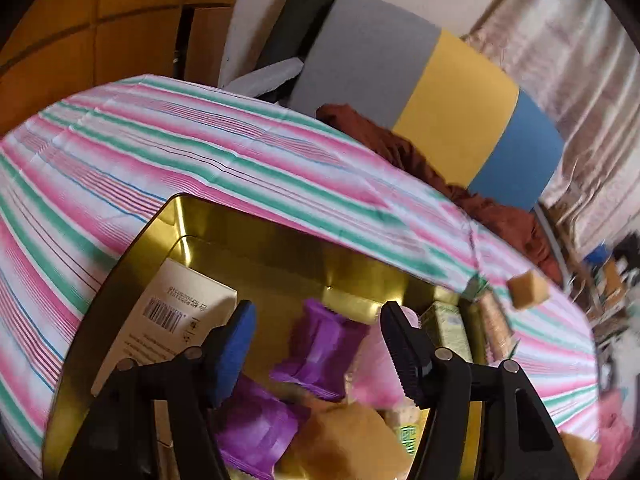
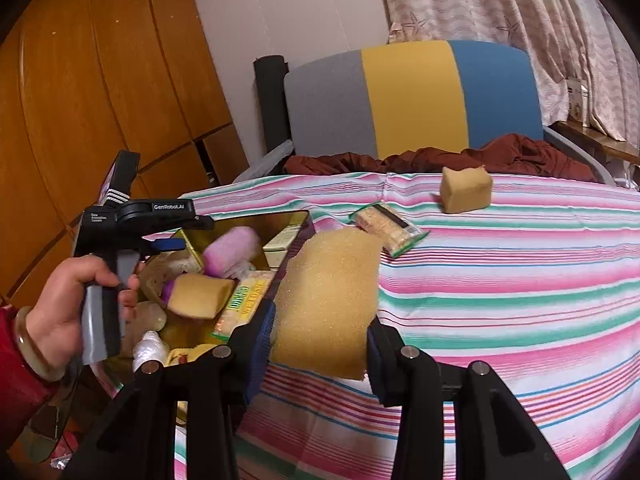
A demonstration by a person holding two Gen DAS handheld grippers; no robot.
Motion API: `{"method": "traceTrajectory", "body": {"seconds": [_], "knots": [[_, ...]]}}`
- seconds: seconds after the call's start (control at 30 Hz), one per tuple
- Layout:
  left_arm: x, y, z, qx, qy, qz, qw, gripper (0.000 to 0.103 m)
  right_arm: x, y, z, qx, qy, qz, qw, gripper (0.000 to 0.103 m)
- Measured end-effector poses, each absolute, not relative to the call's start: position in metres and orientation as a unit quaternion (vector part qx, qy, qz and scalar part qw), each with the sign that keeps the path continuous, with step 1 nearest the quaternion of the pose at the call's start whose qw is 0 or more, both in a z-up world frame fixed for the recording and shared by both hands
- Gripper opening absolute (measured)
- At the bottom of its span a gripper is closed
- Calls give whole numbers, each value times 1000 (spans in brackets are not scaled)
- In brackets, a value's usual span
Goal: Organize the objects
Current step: 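Release the pink roller into the tray with the left tool while the right tool drops the sponge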
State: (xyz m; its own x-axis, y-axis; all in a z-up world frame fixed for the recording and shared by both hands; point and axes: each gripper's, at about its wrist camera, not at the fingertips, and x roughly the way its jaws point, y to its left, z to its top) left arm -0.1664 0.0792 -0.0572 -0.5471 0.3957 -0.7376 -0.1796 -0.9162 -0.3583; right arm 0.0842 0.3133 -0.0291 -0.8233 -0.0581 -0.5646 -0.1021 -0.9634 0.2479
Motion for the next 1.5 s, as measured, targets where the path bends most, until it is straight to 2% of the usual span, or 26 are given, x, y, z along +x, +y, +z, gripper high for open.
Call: {"method": "traceTrajectory", "body": {"seconds": [0.2,0.37,0.53,0.73,1.07,1.23,1.37,1.5], "knots": [[-130,64,-34,-396,-137,892,168,90,58,304,-22,-308,140,940,-36,41],[-97,34,-17,-351,-155,913,137,101,26,291,-16,-334,137,930,-74,41],[-75,-3,-13,-323,-182,925,85,101,-14,276,-6,-360,132,915,-130,41],[-78,-25,-16,-338,-200,918,58,101,-71,240,-8,-409,93,892,-169,41],[-73,-44,-19,-347,-213,912,40,101,-153,178,-39,-492,-5,854,-168,43],[-75,-47,-20,-353,-224,908,41,101,-178,179,-56,-522,31,835,-167,49],[-75,-48,-22,-351,-224,908,39,101,-175,186,-45,-502,47,846,-172,50],[-73,-45,-23,-350,-223,909,41,101,-159,195,-27,-468,29,868,-166,50]]}}
